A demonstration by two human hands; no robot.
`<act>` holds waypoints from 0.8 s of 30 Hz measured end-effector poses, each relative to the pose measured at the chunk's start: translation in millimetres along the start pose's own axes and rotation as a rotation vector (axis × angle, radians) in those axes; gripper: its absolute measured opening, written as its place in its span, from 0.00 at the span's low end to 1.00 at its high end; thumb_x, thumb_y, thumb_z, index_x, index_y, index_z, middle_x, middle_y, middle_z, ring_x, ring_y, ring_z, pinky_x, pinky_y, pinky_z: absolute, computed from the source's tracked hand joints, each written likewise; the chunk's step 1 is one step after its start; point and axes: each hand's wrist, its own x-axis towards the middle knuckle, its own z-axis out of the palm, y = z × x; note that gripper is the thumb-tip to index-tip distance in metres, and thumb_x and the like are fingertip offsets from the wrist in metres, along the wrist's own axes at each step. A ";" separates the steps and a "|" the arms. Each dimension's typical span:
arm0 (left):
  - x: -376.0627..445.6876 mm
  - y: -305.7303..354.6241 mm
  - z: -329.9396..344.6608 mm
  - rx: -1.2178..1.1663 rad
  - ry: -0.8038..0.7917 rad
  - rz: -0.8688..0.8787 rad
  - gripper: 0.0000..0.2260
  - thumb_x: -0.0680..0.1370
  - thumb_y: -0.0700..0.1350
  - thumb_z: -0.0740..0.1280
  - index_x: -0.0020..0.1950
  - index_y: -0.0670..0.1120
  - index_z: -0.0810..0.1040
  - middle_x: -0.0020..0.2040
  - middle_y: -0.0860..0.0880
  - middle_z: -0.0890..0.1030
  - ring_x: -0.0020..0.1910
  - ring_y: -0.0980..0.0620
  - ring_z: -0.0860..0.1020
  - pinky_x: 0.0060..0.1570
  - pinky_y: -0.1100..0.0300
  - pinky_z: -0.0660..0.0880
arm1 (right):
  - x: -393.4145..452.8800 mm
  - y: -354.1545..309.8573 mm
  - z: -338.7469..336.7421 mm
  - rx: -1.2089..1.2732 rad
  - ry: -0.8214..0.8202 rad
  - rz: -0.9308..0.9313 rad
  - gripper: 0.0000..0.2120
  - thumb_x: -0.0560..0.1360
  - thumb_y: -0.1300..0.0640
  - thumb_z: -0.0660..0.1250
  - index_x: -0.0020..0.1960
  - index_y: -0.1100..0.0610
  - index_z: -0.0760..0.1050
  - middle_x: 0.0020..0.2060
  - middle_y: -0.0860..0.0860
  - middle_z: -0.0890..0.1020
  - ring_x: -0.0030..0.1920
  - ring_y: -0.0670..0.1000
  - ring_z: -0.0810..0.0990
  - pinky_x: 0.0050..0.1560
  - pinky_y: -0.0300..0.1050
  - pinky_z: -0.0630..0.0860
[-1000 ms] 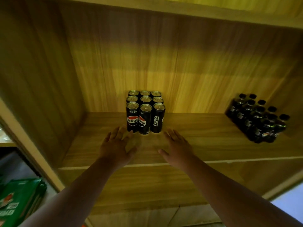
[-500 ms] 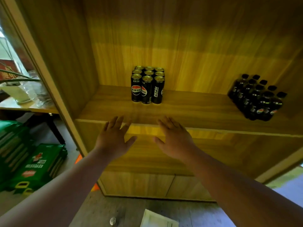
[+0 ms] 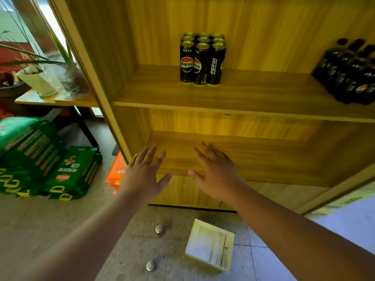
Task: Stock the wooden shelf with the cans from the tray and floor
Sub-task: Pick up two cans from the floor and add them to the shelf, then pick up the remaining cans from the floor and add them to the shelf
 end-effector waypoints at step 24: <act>-86.9 -129.4 472.6 -0.081 -0.013 -0.106 0.37 0.76 0.72 0.49 0.81 0.57 0.48 0.81 0.50 0.46 0.80 0.49 0.45 0.76 0.47 0.50 | 62.0 -44.5 484.3 -0.028 -0.100 -0.112 0.38 0.78 0.31 0.50 0.80 0.46 0.41 0.80 0.48 0.44 0.79 0.53 0.44 0.76 0.55 0.54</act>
